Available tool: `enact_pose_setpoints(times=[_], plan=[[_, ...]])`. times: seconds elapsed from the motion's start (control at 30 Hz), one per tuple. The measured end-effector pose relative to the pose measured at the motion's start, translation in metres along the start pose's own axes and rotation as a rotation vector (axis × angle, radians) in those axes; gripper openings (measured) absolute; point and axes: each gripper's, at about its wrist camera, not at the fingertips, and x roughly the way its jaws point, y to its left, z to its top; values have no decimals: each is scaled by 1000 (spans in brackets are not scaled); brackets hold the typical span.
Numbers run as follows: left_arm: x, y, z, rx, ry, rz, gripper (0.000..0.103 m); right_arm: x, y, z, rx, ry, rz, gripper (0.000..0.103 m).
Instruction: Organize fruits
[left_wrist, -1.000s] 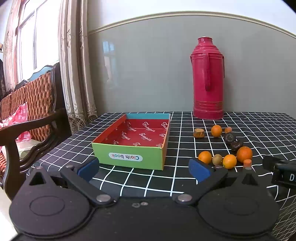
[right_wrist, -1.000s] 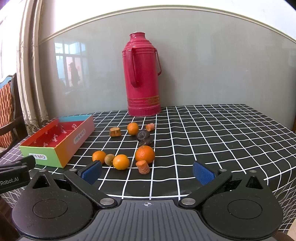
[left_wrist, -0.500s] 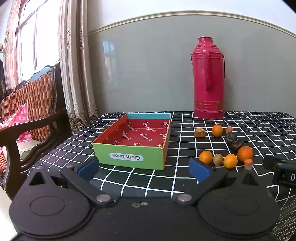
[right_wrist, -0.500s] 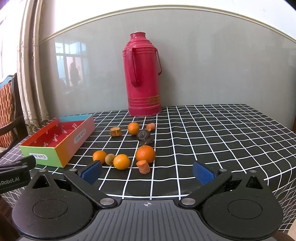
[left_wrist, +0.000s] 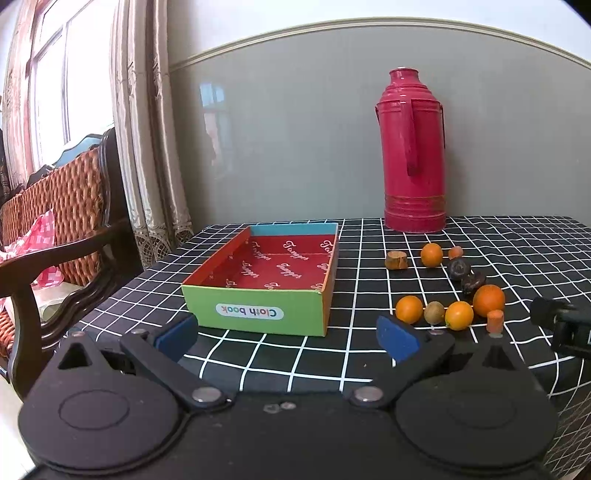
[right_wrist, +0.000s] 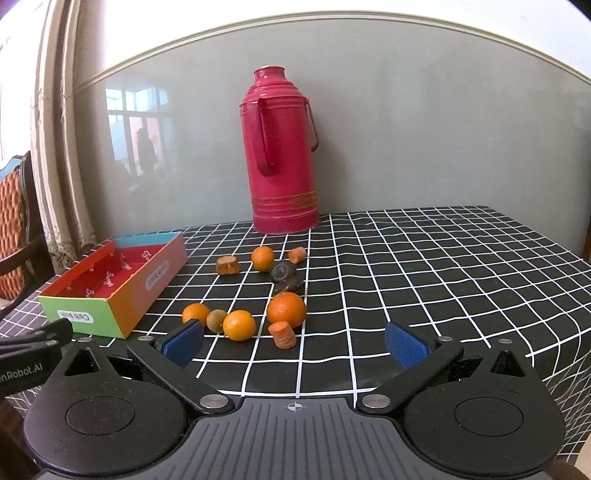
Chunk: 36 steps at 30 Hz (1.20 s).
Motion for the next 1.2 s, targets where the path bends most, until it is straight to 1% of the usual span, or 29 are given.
enact_pose_setpoints(times=[0.3, 0.43, 0.6, 0.67, 0.73, 0.83, 0.97, 1.1, 1.13, 1.2], plan=[[3, -8, 0, 32, 15, -11, 97, -7, -12, 4, 46, -25, -15, 103], [5, -18, 1, 90, 7, -18, 97, -15, -22, 8, 81, -68, -61, 103], [11, -34, 5, 171, 0, -89, 97, -22, -40, 12, 144, -112, -104, 103], [14, -42, 7, 207, -14, -127, 97, -24, -47, 13, 158, -125, -126, 103], [18, -52, 8, 241, -27, -147, 97, -28, -55, 13, 174, -137, -150, 103], [29, -63, 8, 278, -25, -192, 95, -29, -69, 13, 212, -139, -170, 103], [50, -73, 6, 308, 5, -207, 87, -31, -82, 12, 256, -140, -167, 103], [65, -76, 8, 319, 53, -239, 74, -31, -90, 13, 293, -138, -160, 103], [67, -77, 8, 326, 57, -243, 72, -30, -91, 13, 302, -136, -155, 103], [73, -79, 7, 344, 72, -250, 62, -29, -93, 14, 317, -132, -143, 103]])
